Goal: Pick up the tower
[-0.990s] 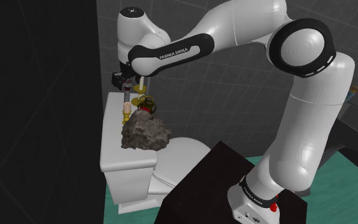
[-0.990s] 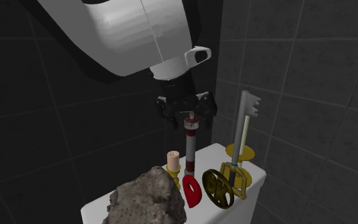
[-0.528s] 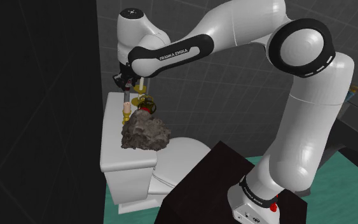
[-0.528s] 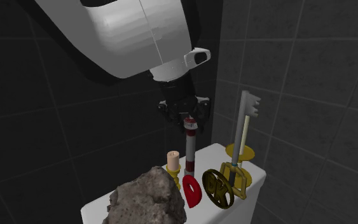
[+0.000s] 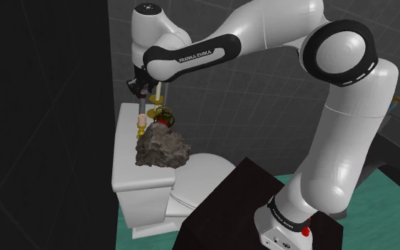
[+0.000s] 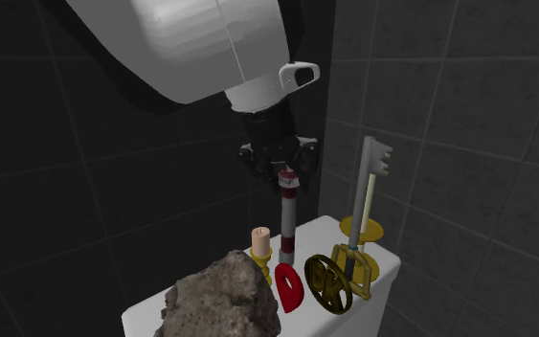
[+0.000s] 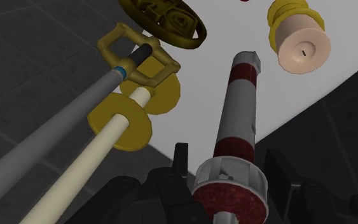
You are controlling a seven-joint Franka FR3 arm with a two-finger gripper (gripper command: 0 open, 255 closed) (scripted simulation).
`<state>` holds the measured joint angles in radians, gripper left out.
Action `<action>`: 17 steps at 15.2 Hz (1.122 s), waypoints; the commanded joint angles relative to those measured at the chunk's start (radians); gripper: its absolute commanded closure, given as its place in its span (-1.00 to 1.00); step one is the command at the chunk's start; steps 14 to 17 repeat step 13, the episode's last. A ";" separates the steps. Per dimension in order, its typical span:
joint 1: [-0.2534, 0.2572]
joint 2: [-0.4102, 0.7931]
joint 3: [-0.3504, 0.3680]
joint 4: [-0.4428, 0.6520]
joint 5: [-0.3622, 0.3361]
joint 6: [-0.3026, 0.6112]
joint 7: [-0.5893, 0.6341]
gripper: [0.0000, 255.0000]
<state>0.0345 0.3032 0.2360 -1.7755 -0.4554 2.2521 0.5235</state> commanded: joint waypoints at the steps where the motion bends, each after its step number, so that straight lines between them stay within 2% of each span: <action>1: 0.001 -0.011 0.004 0.011 0.009 -0.021 -0.008 1.00; 11: -0.001 -0.048 0.015 0.093 0.047 -0.132 -0.058 1.00; 17: -0.001 -0.048 0.015 0.094 0.048 -0.133 -0.059 1.00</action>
